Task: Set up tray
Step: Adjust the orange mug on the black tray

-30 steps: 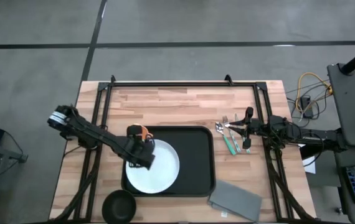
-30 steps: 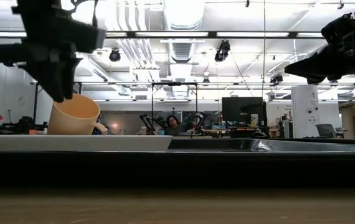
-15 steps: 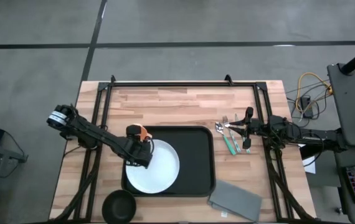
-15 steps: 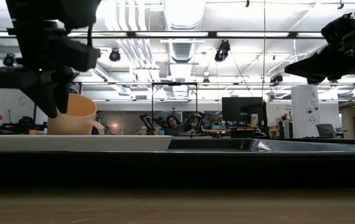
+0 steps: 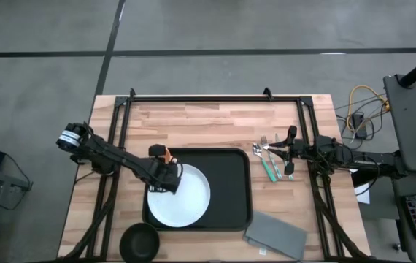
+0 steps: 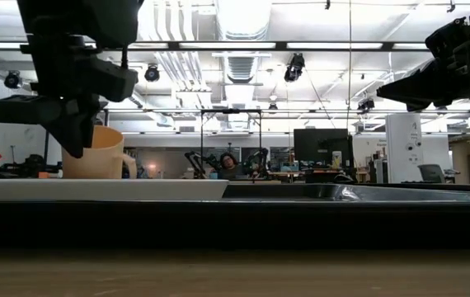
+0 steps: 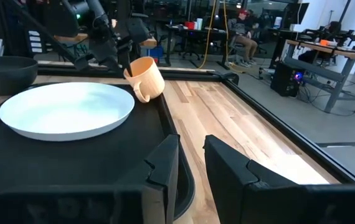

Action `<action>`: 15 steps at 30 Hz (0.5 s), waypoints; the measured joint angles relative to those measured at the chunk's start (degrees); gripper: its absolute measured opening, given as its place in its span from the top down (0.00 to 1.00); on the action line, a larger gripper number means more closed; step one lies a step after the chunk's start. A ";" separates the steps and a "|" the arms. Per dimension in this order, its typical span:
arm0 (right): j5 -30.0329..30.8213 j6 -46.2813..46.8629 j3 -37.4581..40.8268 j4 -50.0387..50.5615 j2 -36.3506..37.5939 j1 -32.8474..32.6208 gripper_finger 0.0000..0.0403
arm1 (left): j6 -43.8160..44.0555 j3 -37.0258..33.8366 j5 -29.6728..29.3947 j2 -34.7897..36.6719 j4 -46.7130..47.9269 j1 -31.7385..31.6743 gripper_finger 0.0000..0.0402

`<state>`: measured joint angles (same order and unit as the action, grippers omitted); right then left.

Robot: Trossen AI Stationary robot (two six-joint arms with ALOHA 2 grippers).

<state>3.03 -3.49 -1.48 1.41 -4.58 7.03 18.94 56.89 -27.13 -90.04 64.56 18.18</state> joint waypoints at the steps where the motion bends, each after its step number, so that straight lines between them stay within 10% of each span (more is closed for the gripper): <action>1: 0.00 0.01 -0.02 0.00 -0.01 0.02 0.83 | 0.00 0.00 0.00 0.00 0.01 -0.21 0.87; 15: 0.00 0.02 -0.02 0.00 0.00 0.00 0.83 | 0.00 1.20 2.56 0.00 0.13 -1.86 0.99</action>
<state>3.03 -3.47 -1.50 1.41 -4.58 7.03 18.94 58.09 -24.57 -90.04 64.69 16.31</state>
